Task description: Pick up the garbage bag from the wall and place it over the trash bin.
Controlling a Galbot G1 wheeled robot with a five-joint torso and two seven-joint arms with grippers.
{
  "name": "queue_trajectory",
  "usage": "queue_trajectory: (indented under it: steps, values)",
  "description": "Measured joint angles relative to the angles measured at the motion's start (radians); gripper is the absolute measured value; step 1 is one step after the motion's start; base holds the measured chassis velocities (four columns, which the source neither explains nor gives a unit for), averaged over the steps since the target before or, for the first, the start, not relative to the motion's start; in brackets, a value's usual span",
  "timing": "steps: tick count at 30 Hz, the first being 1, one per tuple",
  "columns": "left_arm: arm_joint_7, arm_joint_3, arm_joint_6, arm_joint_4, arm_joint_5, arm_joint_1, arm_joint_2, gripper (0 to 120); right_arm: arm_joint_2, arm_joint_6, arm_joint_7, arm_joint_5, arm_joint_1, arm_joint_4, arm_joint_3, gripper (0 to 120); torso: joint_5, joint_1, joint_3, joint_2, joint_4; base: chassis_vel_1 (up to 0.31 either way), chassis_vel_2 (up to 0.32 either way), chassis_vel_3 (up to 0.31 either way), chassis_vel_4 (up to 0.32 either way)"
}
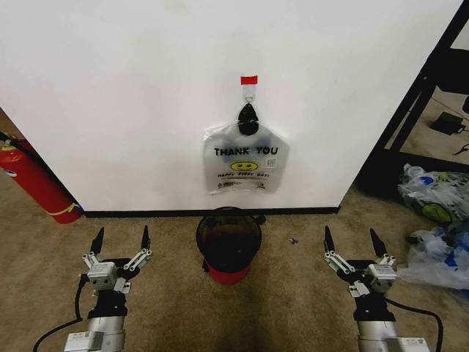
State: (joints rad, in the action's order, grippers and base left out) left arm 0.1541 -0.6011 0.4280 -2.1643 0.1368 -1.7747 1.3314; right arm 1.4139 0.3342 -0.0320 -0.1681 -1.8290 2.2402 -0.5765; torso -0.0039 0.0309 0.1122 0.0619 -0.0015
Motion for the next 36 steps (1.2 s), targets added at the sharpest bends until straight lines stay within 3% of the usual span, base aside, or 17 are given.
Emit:
queue_trajectory:
  steps: [27,36]
  values:
    - [0.011,0.015,0.018,0.054,-0.015,0.024,-0.011,100,0.021,-0.003,0.014,-0.053,0.008,-0.027,0.007,100,0.0000,0.000,0.000,0.000,-0.0001,0.000,0.000,0.000,0.000]
    - [0.011,0.002,0.019,0.046,-0.021,0.002,-0.023,100,-0.103,-0.117,0.229,-0.469,0.184,-0.078,0.014,100,0.0004,0.000,0.000,0.000,0.0007,0.000,0.000,0.000,0.000]
